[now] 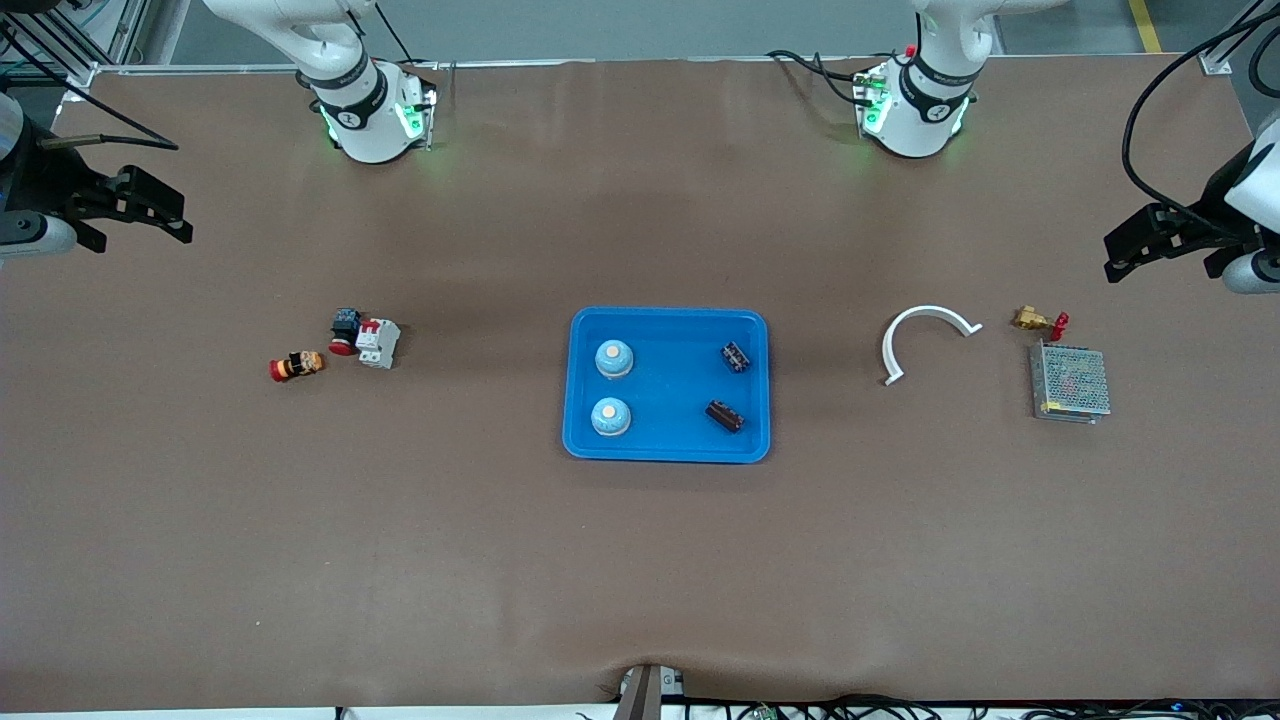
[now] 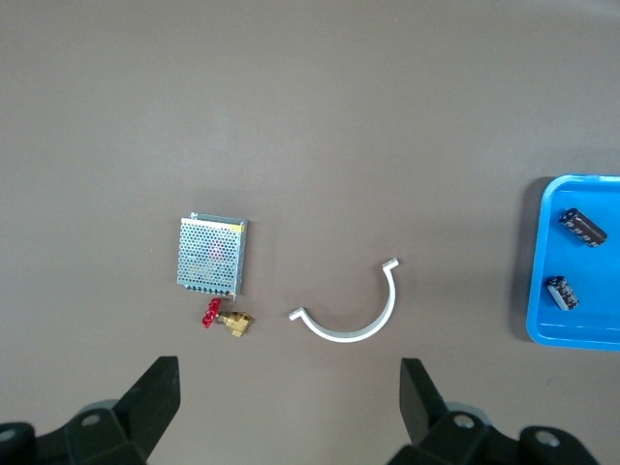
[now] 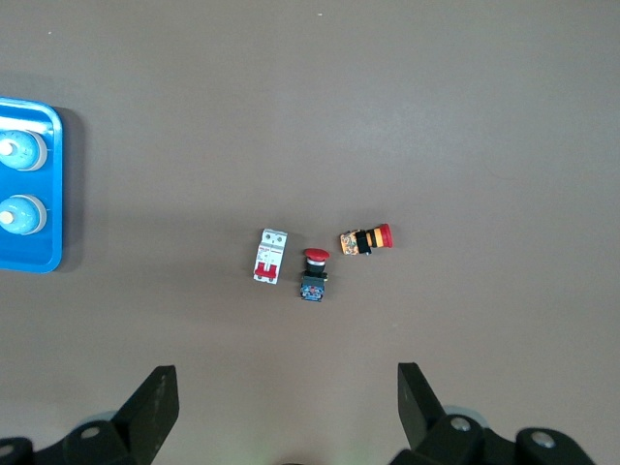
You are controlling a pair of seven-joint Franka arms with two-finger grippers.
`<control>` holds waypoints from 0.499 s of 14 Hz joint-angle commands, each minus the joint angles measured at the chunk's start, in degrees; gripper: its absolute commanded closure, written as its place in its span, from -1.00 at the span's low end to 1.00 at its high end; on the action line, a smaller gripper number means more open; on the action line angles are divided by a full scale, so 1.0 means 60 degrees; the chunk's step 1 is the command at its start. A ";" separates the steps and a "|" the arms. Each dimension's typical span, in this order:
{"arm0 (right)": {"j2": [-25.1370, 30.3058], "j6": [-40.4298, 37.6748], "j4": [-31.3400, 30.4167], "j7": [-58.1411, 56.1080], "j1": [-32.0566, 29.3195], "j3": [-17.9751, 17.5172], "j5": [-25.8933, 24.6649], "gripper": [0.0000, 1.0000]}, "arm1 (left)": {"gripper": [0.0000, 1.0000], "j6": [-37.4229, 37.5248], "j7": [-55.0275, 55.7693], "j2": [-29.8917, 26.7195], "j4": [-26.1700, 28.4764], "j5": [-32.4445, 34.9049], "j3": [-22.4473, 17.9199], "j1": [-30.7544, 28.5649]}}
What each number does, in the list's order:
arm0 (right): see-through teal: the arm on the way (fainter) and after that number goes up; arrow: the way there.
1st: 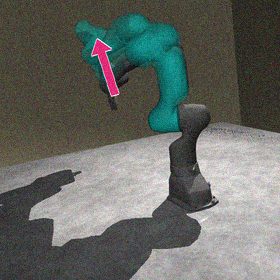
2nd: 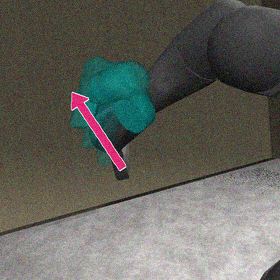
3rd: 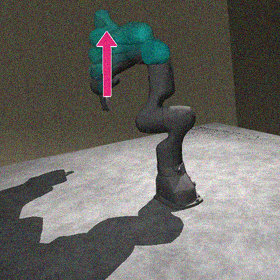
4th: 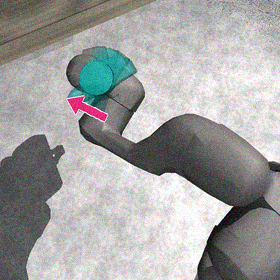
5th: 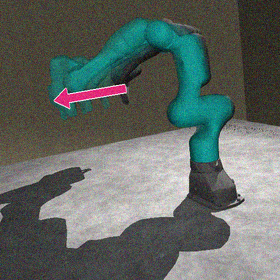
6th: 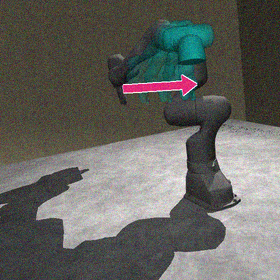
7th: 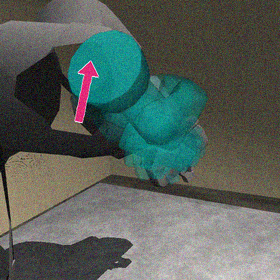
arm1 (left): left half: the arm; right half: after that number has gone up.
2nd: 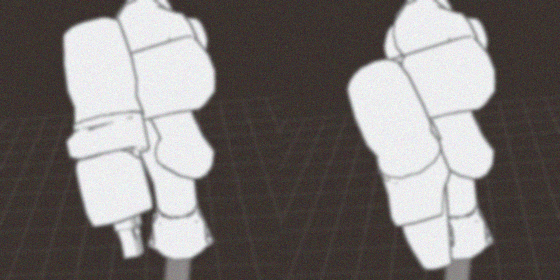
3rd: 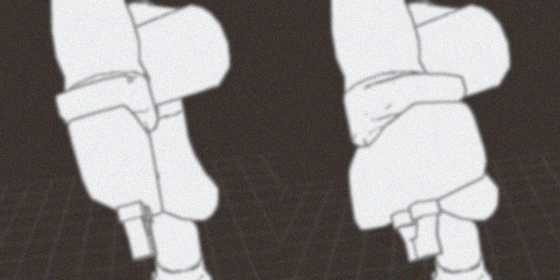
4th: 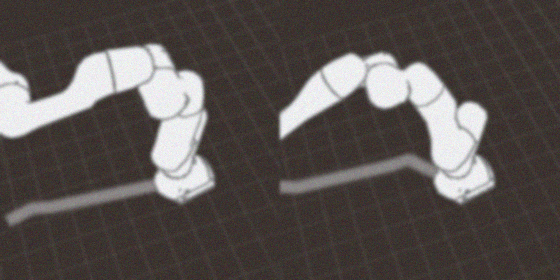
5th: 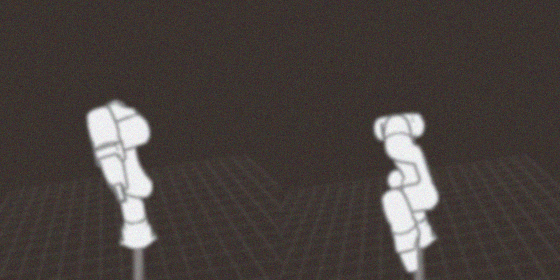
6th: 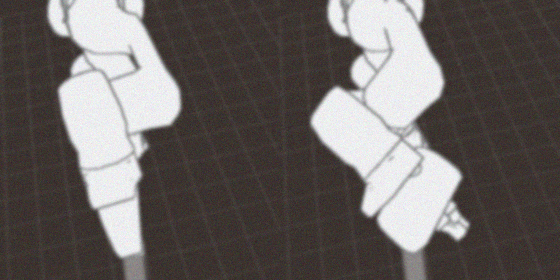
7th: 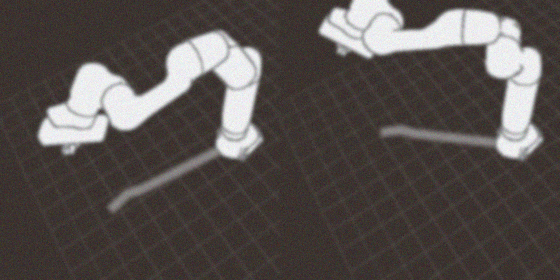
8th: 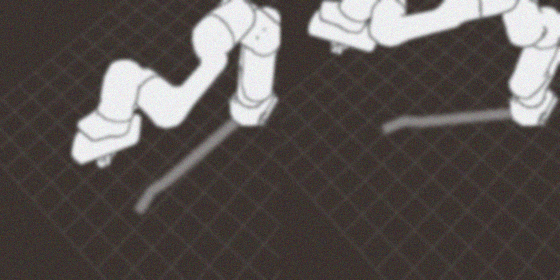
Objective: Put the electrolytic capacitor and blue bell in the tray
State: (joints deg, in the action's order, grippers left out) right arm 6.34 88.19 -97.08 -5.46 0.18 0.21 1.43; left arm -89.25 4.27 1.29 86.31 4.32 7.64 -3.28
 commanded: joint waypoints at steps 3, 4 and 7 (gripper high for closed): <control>-0.0046 -0.0093 0.0170 -0.0042 -0.0133 -0.0137 -0.0150 -1.00 | -1.00 0.0109 -0.0008 0.0122 -0.0235 -0.0337 0.0059 -0.0024; -0.0045 -0.0093 0.0170 -0.0042 -0.0133 -0.0137 -0.0150 -1.00 | -1.00 0.0197 0.0021 0.0093 -0.0235 -0.0585 0.0059 -0.0038; -0.0060 -0.0093 0.0170 -0.0042 -0.0133 -0.0137 -0.0150 -1.00 | -1.00 0.0796 -0.0008 0.0049 -0.0220 -0.0690 0.0059 -0.0039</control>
State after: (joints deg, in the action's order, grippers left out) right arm 6.33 88.19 -97.08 -5.46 0.18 0.19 1.42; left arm -86.97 4.30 1.30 86.29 1.30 7.79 -3.29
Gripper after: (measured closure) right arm 0.000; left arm 0.000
